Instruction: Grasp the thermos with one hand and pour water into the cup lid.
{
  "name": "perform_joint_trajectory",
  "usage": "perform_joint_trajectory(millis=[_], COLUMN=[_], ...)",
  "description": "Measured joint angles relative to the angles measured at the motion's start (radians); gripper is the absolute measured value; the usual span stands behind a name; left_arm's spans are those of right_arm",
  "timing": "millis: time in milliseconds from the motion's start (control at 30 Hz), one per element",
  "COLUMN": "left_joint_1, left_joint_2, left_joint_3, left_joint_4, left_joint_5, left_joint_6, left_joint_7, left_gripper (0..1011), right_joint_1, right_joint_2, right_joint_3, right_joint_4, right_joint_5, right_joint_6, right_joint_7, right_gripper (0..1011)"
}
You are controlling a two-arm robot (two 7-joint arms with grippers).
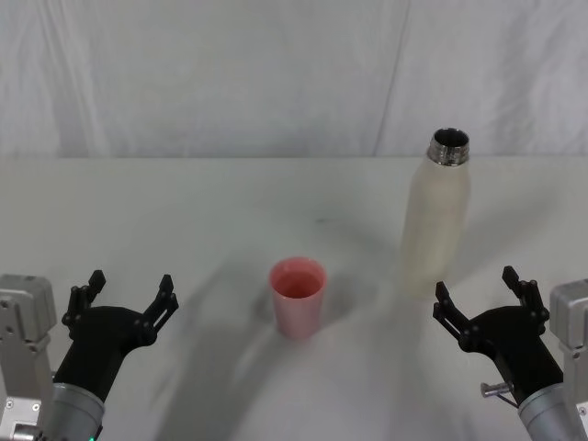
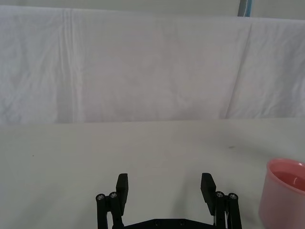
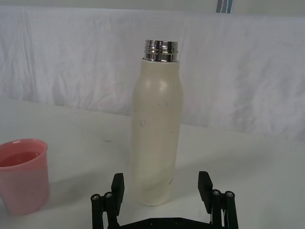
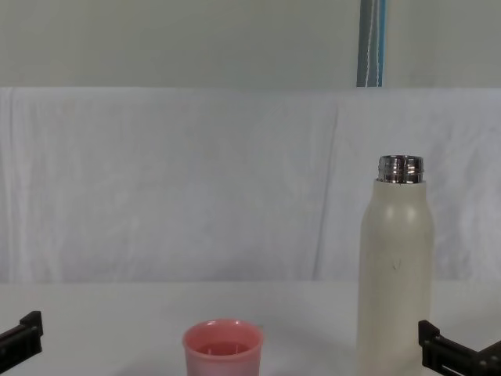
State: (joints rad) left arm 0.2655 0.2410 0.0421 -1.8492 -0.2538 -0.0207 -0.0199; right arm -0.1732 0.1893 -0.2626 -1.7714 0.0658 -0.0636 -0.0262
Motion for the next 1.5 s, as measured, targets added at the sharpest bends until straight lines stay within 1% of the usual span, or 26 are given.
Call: perform_joint_trajectory(millis=[367,500,700,733,833,900,1067,1300,1500], left_joint_1=[0.0,0.0,0.0,0.0,0.0,0.0,0.0,0.0,0.0], left_joint_2=[0.0,0.0,0.0,0.0,0.0,0.0,0.0,0.0,0.0], left_joint_3=[0.0,0.0,0.0,0.0,0.0,0.0,0.0,0.0,0.0], left_joint_4=[0.0,0.0,0.0,0.0,0.0,0.0,0.0,0.0,0.0], left_joint_5=[0.0,0.0,0.0,0.0,0.0,0.0,0.0,0.0,0.0], left_joint_6=[0.0,0.0,0.0,0.0,0.0,0.0,0.0,0.0,0.0], left_joint_7=[0.0,0.0,0.0,0.0,0.0,0.0,0.0,0.0,0.0], left_gripper=[1001,1001,1001,1001,1001,1001,1001,1001,1001], right_joint_1=[0.0,-0.001,0.003,0.007,0.012,0.021,0.047,0.092,0.13], right_joint_2=[-0.001,-0.004,-0.008,-0.011,-0.015,-0.02,-0.025,-0.024,-0.02], right_joint_3=[0.001,0.012,0.036,0.045,0.056,0.069,0.087,0.093,0.086], right_joint_4=[0.0,-0.001,-0.003,-0.003,-0.003,0.001,0.015,0.045,0.077], right_joint_5=[0.0,0.004,0.047,0.061,0.078,0.098,0.138,0.172,0.179], right_joint_6=[0.0,0.001,0.015,0.022,0.031,0.041,0.062,0.084,0.091], right_joint_7=[0.002,0.031,0.093,0.109,0.127,0.148,0.185,0.212,0.219], right_gripper=[1000,1000,1000,1000,1000,1000,1000,1000,1000])
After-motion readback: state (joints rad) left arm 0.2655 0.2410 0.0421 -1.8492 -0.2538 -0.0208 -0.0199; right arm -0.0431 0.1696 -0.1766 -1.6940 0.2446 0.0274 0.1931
